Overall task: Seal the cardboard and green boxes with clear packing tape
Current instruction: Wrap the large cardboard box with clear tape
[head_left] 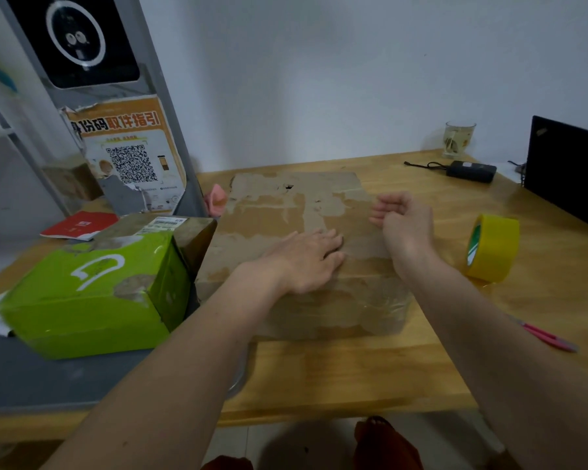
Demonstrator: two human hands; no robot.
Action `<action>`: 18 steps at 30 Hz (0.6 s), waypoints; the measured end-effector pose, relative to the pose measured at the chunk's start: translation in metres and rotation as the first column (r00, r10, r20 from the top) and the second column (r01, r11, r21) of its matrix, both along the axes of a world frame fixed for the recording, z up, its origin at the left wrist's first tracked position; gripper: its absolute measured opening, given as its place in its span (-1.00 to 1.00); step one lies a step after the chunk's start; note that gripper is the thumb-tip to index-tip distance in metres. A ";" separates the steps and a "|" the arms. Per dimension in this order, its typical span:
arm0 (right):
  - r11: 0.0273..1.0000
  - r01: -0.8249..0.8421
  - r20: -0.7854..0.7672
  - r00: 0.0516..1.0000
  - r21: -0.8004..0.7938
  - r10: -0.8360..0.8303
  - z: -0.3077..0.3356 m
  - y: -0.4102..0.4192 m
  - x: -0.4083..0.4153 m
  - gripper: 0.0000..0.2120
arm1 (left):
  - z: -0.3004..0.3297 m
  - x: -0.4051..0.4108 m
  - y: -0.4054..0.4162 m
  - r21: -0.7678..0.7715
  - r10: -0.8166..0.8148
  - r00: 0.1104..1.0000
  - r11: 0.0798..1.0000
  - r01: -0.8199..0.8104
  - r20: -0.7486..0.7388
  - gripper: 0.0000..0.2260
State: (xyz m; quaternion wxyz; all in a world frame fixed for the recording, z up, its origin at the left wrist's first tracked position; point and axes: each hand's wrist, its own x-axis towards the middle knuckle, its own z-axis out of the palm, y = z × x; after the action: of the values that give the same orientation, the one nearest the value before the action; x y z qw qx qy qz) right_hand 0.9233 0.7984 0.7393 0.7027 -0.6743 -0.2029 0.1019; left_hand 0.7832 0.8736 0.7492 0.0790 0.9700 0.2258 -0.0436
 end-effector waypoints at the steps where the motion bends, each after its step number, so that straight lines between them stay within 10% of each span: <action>1: 0.998 0.041 -0.020 0.999 0.036 -0.041 0.003 -0.003 -0.001 -0.67 | 0.000 -0.002 -0.002 0.016 -0.007 1.000 1.000 0.007 -0.008 -0.54; 5: 0.983 0.179 -0.010 0.984 0.049 -0.179 -0.001 -0.020 0.001 -0.68 | -0.006 -0.007 -0.009 0.018 -0.018 1.000 1.000 0.018 0.023 -0.55; 18: 0.941 -0.030 0.300 0.944 -0.337 0.138 0.004 -0.041 0.004 -0.62 | 0.002 -0.023 -0.038 0.026 0.008 0.988 1.000 -0.012 0.152 -0.60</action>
State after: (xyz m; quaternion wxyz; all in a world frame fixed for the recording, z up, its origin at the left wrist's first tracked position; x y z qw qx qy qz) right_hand 0.9273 0.7570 0.7430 0.5333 -0.7800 -0.3229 0.0539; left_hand 0.7606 0.8358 0.7516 0.0832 0.9703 0.2246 0.0337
